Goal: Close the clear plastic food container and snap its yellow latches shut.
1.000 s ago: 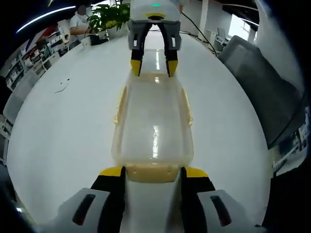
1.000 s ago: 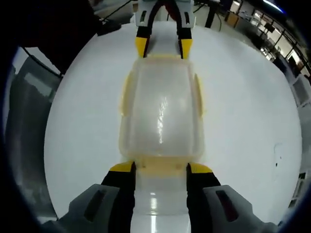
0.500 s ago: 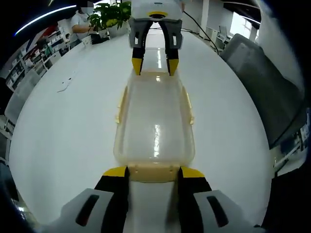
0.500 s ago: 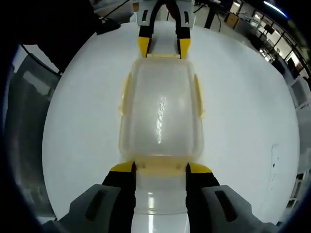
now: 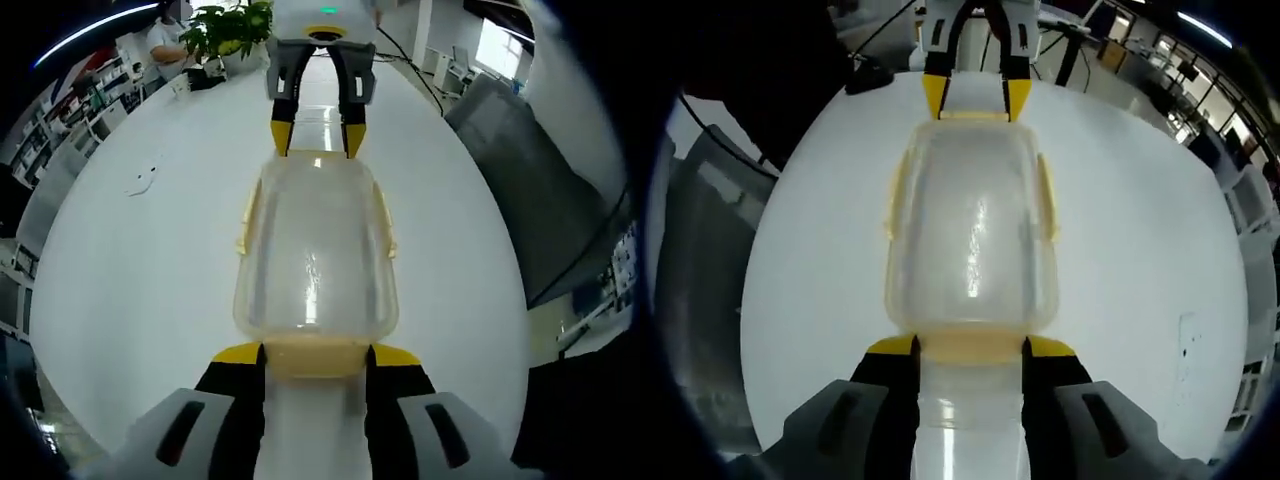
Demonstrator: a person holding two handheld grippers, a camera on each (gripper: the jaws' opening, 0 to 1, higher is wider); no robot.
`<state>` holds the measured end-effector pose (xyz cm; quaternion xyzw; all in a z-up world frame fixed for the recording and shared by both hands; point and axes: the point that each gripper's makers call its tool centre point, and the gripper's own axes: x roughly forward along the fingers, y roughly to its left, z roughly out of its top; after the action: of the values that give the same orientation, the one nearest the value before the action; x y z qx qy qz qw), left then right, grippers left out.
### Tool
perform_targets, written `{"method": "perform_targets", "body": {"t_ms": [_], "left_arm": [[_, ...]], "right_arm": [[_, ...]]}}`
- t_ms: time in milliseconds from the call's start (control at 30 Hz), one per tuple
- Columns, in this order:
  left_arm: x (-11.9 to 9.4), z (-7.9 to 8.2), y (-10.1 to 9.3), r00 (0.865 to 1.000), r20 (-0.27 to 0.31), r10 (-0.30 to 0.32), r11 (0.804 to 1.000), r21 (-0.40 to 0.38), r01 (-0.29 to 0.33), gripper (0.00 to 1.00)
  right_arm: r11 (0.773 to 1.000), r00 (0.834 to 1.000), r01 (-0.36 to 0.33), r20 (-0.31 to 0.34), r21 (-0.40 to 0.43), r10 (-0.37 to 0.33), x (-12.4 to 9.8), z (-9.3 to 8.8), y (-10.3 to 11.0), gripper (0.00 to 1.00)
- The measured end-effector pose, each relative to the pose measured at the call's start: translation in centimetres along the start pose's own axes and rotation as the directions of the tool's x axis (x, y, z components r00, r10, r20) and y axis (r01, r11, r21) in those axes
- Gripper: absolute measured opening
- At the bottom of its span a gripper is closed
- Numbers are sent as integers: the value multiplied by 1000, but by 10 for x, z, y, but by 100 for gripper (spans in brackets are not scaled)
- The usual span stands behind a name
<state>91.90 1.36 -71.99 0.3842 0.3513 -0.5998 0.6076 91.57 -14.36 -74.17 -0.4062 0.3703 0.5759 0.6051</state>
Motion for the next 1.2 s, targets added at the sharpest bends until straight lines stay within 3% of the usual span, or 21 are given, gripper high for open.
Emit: {"method": "perform_targets", "body": {"t_ms": [233,400,767,967,1200], "left_arm": [[-27,34,3,1000,5,17,1000,12,-17,33],[-28,66,4,999,32,23,1000,17,-23,33],[-1,122,6,997,72,15,999,34,-17,33],[23,152,7,996,88,9,999,46,-13,33],[50,169,6,996,85,15,998,61,-21,33]], "right_arm": [[1000,999,4,39,-1,-4,-37,-1,-5,36],[1000,999,6,45,2,-6,-65,-20,-7,36],[1000,1000,2,10,17,-3,-103,-77,-2,36],[999,1000,-1,-20,33,1,-111,-112,1,36],[999,999,-8,-44,38,10,-113,-141,5,36]]}}
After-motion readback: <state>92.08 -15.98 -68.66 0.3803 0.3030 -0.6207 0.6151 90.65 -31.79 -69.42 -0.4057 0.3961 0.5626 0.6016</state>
